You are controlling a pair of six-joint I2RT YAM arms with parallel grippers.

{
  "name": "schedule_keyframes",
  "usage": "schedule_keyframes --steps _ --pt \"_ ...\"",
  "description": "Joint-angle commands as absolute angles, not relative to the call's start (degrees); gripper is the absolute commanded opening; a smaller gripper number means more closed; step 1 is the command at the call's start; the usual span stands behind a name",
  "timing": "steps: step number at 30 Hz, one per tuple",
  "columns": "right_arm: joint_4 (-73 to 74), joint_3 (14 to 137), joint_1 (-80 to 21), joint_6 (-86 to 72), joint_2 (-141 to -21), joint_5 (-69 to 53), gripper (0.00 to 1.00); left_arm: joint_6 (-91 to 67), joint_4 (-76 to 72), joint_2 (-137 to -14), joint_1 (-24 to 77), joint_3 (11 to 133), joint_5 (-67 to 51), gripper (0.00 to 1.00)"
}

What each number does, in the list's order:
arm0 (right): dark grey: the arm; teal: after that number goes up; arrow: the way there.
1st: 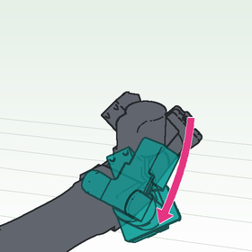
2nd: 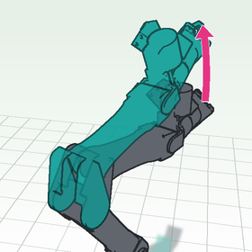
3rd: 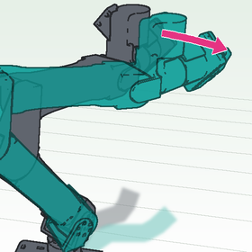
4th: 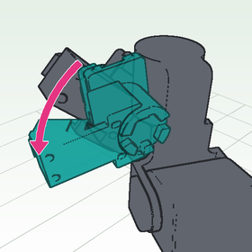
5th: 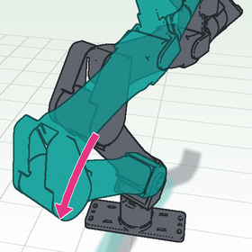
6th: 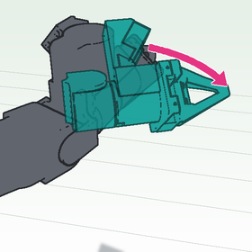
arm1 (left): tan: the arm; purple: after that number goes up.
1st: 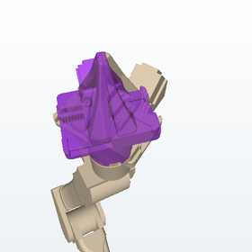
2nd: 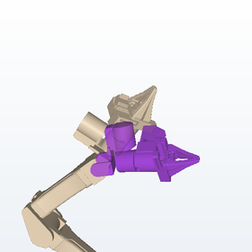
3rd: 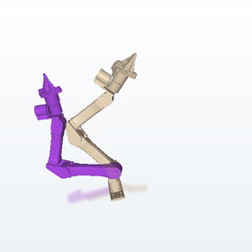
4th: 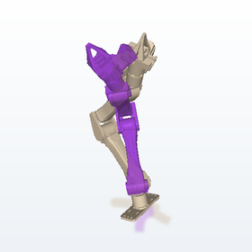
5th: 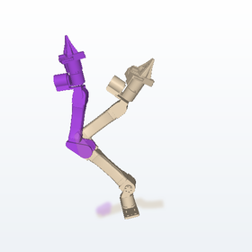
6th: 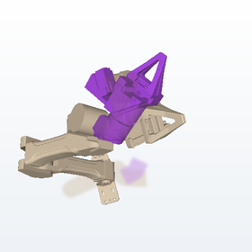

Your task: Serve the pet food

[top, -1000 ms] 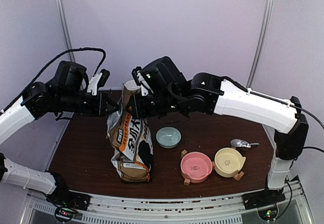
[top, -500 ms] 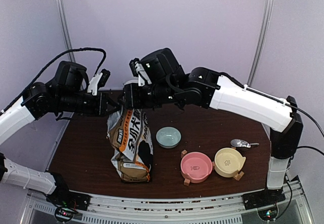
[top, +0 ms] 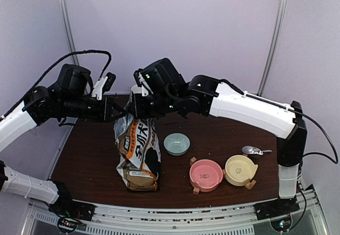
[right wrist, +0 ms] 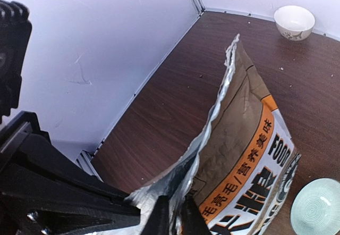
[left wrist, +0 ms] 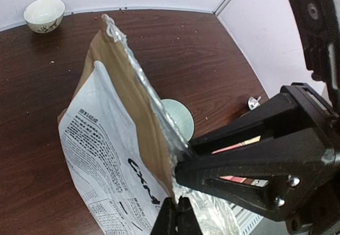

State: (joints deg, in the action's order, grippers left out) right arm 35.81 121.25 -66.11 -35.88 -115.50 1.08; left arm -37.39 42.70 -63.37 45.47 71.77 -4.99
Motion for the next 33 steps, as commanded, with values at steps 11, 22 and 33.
schedule_keyframes --steps 11,22,33 --pt "45.29 121.28 -65.46 -28.81 -108.93 18.78 0.00 -36.66 46.15 -61.07 45.45 78.17 13.39 0.00" --pt "38.43 105.46 -62.25 -28.03 -94.69 12.35 0.13 -34.24 40.06 -58.27 44.30 76.11 6.90 0.16" --pt "42.04 73.83 -50.14 -29.33 -69.83 11.22 0.80 -31.56 37.96 -49.08 42.13 69.70 7.60 0.89"
